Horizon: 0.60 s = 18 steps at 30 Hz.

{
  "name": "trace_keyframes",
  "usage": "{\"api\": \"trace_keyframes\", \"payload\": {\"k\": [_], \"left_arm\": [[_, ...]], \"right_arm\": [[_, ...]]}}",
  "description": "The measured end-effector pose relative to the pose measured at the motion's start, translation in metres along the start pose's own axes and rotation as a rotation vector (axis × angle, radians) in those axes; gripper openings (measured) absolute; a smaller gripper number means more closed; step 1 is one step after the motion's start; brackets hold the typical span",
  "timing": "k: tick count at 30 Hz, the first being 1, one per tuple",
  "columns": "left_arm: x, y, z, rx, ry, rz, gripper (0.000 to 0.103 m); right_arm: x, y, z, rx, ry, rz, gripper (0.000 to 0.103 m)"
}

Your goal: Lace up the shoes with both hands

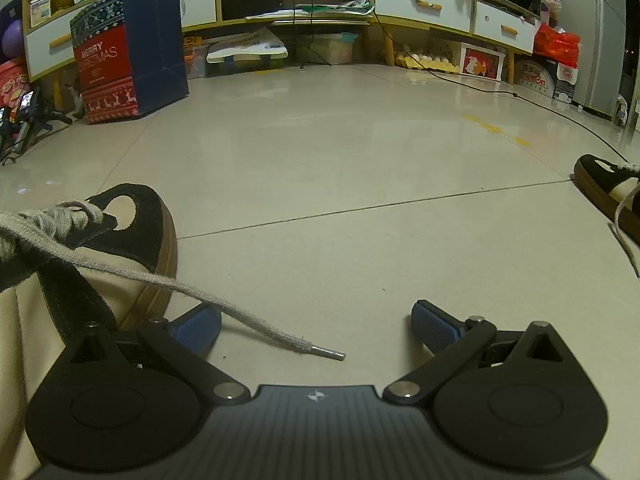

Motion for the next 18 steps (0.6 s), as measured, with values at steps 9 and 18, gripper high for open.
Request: {"api": "trace_keyframes", "payload": {"k": [9,18], "left_arm": [[0.0,0.0003,-0.0001,-0.001,-0.002,-0.003,0.103],[-0.0007,0.0003,-0.0005,-0.001,-0.003,-0.004,0.103]], "right_arm": [[0.0004,-0.0001,-0.0008,0.0,0.003,-0.003,0.103],[0.0,0.0002,-0.0008,0.0,0.003,-0.003,0.103]]}}
Point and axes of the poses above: each gripper's, at about its wrist camera, not at the fingertips, and y roughly the way its jaws point, x to its right, z to its top, the point moved 6 cm from there along y, roughly the way its jaws point, and after that the axes turned 5 degrees about -z, right-handed, at the moved point
